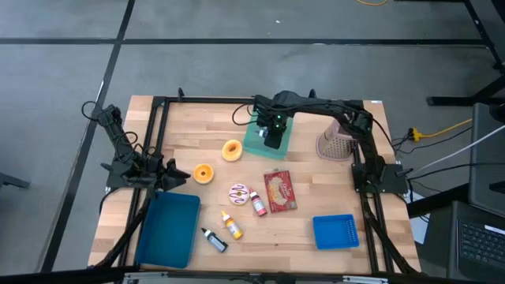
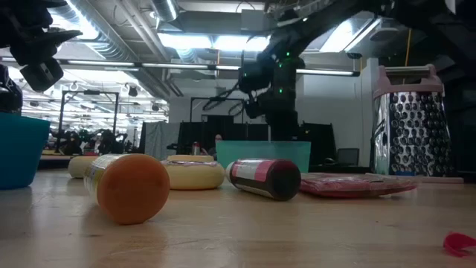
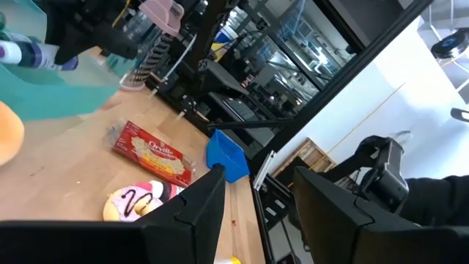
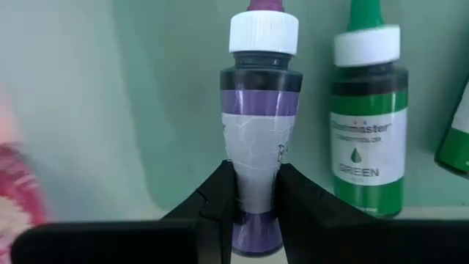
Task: Pick & Place Food Item
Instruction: Put the violet food coloring into the green bin, then put the pink food coloring into the green bin
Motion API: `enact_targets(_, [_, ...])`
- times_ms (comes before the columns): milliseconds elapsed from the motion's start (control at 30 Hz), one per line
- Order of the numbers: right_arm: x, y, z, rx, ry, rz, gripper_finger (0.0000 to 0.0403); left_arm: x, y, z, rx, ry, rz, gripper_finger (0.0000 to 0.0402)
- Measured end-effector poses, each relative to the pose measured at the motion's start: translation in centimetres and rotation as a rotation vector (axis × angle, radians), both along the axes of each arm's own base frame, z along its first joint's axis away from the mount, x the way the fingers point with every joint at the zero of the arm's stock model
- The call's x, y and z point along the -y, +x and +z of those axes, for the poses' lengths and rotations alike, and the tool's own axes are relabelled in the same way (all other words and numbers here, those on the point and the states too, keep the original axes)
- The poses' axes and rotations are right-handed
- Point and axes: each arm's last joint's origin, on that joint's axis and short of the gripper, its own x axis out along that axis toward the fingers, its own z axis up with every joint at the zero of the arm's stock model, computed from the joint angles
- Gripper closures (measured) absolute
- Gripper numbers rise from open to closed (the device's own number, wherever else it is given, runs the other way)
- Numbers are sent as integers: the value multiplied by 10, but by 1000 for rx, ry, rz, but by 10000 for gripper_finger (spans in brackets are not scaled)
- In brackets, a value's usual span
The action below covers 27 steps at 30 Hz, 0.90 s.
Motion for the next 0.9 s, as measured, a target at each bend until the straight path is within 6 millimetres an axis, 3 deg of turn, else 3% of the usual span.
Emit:
enact_targets(467, [36,-15,-7,-5,-10,-94,320,-1,0,0,-3,-2,26,245])
enact_targets(900, [37,-15,-7,7,27,-137,177,-1,0,0,-3,-2,28,245])
